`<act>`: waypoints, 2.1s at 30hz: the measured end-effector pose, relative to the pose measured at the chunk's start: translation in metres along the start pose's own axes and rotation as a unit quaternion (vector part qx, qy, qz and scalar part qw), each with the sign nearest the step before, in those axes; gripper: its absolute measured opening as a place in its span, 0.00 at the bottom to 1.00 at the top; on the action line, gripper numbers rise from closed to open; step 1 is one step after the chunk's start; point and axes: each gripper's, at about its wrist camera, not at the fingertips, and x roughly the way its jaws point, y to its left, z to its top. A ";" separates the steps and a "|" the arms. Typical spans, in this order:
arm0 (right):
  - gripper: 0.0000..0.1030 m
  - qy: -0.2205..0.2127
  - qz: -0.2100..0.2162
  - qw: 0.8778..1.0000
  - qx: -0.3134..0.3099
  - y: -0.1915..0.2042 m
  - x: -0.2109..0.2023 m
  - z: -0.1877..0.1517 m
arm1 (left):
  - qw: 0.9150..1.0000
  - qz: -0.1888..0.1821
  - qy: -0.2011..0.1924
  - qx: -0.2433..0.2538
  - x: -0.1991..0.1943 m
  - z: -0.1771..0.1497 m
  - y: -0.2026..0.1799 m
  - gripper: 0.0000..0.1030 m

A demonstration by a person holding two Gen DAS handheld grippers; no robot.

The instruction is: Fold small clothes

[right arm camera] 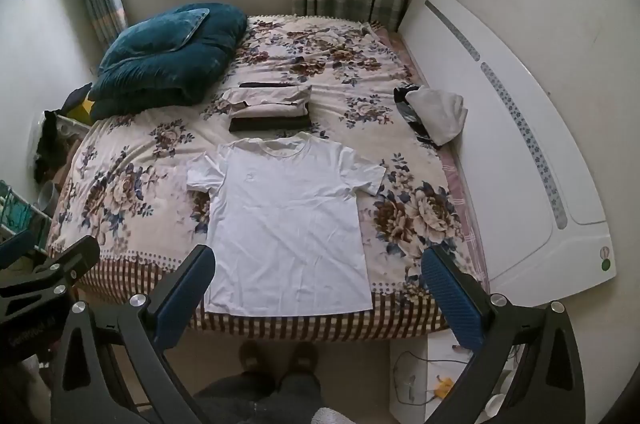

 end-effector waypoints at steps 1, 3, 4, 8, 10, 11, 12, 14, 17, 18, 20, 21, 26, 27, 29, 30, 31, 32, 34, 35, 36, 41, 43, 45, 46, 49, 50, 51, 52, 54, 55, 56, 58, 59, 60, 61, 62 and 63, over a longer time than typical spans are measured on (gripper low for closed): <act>1.00 0.001 -0.001 1.000 -0.001 0.000 0.000 0.000 | 1.000 0.000 0.000 0.000 0.000 0.000 0.000 1.00; 1.00 0.001 0.000 1.000 -0.001 0.000 -0.001 -0.001 | 1.000 0.000 -0.001 0.000 -0.001 0.000 -0.001 1.00; 1.00 0.001 0.000 1.000 -0.001 0.000 -0.001 -0.001 | 1.000 -0.001 -0.002 -0.001 -0.001 0.000 -0.002 1.00; 1.00 0.000 0.001 1.000 -0.003 0.001 -0.004 -0.003 | 1.000 -0.003 0.002 -0.002 0.000 0.000 0.000 1.00; 1.00 0.002 -0.001 1.000 -0.002 0.001 -0.004 -0.003 | 1.000 -0.002 0.001 -0.002 -0.001 0.000 -0.001 1.00; 1.00 0.002 -0.001 1.000 -0.003 0.002 -0.004 -0.003 | 1.000 -0.002 0.000 -0.001 -0.001 0.000 -0.001 1.00; 1.00 0.002 0.000 1.000 -0.002 0.001 -0.005 -0.003 | 1.000 -0.002 -0.001 -0.001 -0.002 0.000 -0.002 1.00; 1.00 0.001 0.000 1.000 -0.002 0.001 -0.006 -0.004 | 1.000 -0.002 -0.002 -0.001 -0.003 0.001 -0.003 1.00; 1.00 0.003 -0.002 1.000 -0.003 0.002 -0.006 -0.004 | 1.000 -0.004 -0.001 -0.002 -0.002 0.001 -0.002 1.00; 1.00 0.003 -0.002 1.000 -0.004 0.003 -0.006 -0.005 | 1.000 -0.004 0.001 -0.003 -0.001 0.000 0.003 1.00; 1.00 0.003 -0.001 1.000 -0.003 0.002 -0.007 -0.005 | 1.000 -0.004 0.000 -0.003 -0.001 0.000 0.004 1.00; 1.00 0.003 -0.001 1.000 -0.003 0.003 -0.008 -0.006 | 1.000 -0.004 0.001 -0.003 0.000 0.001 0.004 1.00; 1.00 0.005 -0.002 1.000 -0.002 0.006 -0.008 -0.007 | 1.000 -0.004 -0.001 -0.004 -0.001 0.001 0.006 1.00; 1.00 0.005 -0.002 1.000 -0.002 0.006 -0.008 -0.007 | 1.000 -0.004 -0.001 -0.003 -0.001 0.001 0.006 1.00; 1.00 0.004 -0.001 1.000 -0.002 0.006 -0.009 -0.008 | 1.000 -0.004 -0.002 -0.004 -0.001 0.001 0.006 1.00; 1.00 0.004 -0.001 1.000 -0.003 0.006 -0.010 -0.009 | 1.000 -0.005 -0.001 -0.004 -0.001 0.001 0.006 1.00; 1.00 0.004 0.000 1.000 -0.003 0.008 -0.011 -0.008 | 1.000 -0.005 -0.001 -0.004 -0.002 0.001 0.007 1.00; 1.00 0.004 -0.001 1.000 -0.003 0.008 -0.011 -0.008 | 1.000 -0.005 -0.001 -0.004 -0.003 0.000 0.008 1.00; 1.00 0.003 0.000 1.000 -0.004 0.008 -0.012 -0.009 | 1.000 -0.005 -0.002 -0.004 -0.002 0.000 0.007 1.00; 1.00 0.003 -0.001 1.000 -0.004 0.008 -0.012 -0.009 | 1.000 -0.005 -0.002 -0.004 -0.002 0.000 0.008 1.00; 1.00 0.003 -0.002 1.000 -0.004 0.009 -0.012 -0.009 | 1.000 -0.005 -0.002 -0.005 -0.003 0.000 0.008 1.00; 1.00 0.003 -0.001 1.000 -0.004 0.009 -0.014 -0.009 | 1.000 -0.005 -0.003 -0.005 -0.003 0.000 0.007 1.00; 1.00 0.002 -0.002 1.000 -0.007 0.009 -0.014 -0.010 | 1.000 -0.005 -0.004 -0.005 -0.003 0.000 0.007 1.00; 1.00 0.003 -0.002 1.000 -0.007 0.010 -0.015 -0.010 | 1.000 -0.006 -0.003 -0.005 -0.003 0.000 0.007 1.00; 1.00 0.002 -0.001 1.000 -0.008 0.009 -0.015 -0.010 | 1.000 -0.006 -0.004 -0.005 -0.003 0.000 0.008 1.00; 1.00 0.002 -0.001 1.000 -0.008 0.009 -0.015 -0.012 | 1.000 -0.006 -0.004 -0.006 -0.003 0.000 0.007 1.00; 1.00 0.002 -0.001 1.000 -0.008 0.009 -0.016 -0.012 | 1.000 -0.006 -0.005 -0.006 -0.003 0.000 0.008 1.00; 1.00 0.001 -0.002 1.000 -0.008 0.009 -0.016 -0.012 | 1.000 -0.006 -0.005 -0.005 -0.003 0.000 0.007 1.00; 1.00 0.001 -0.002 1.000 -0.008 0.009 -0.016 -0.012 | 1.000 -0.005 -0.005 -0.006 -0.004 -0.001 0.007 1.00; 1.00 0.000 -0.002 1.000 -0.008 0.007 -0.016 -0.010 | 1.000 -0.006 -0.005 -0.006 -0.004 -0.001 0.007 1.00; 1.00 0.001 -0.002 1.000 -0.008 0.008 -0.016 -0.010 | 1.000 -0.006 -0.005 -0.006 -0.004 -0.001 0.007 1.00; 1.00 0.001 -0.002 1.000 -0.008 0.008 -0.016 -0.010 | 1.000 -0.005 -0.005 -0.006 -0.004 -0.001 0.007 1.00; 1.00 0.001 -0.002 1.000 -0.009 0.008 -0.016 -0.010 | 1.000 -0.006 -0.004 -0.006 -0.004 -0.001 0.007 1.00; 1.00 0.001 -0.003 1.000 -0.009 0.008 -0.016 -0.010 | 1.000 -0.006 -0.005 -0.007 -0.005 -0.001 0.008 1.00; 1.00 0.001 -0.002 1.000 -0.009 0.008 -0.016 -0.010 | 1.000 -0.006 -0.006 -0.006 -0.004 -0.001 0.007 1.00; 1.00 0.001 -0.002 1.000 -0.008 0.008 -0.016 -0.009 | 1.000 -0.006 -0.006 -0.006 -0.004 -0.001 0.007 1.00; 1.00 0.001 -0.003 1.000 -0.008 0.008 -0.016 -0.009 | 1.000 -0.006 -0.006 -0.006 -0.005 -0.001 0.007 1.00; 1.00 0.000 -0.003 1.000 -0.009 0.008 -0.016 -0.009 | 1.000 -0.006 -0.006 -0.006 -0.005 -0.001 0.008 1.00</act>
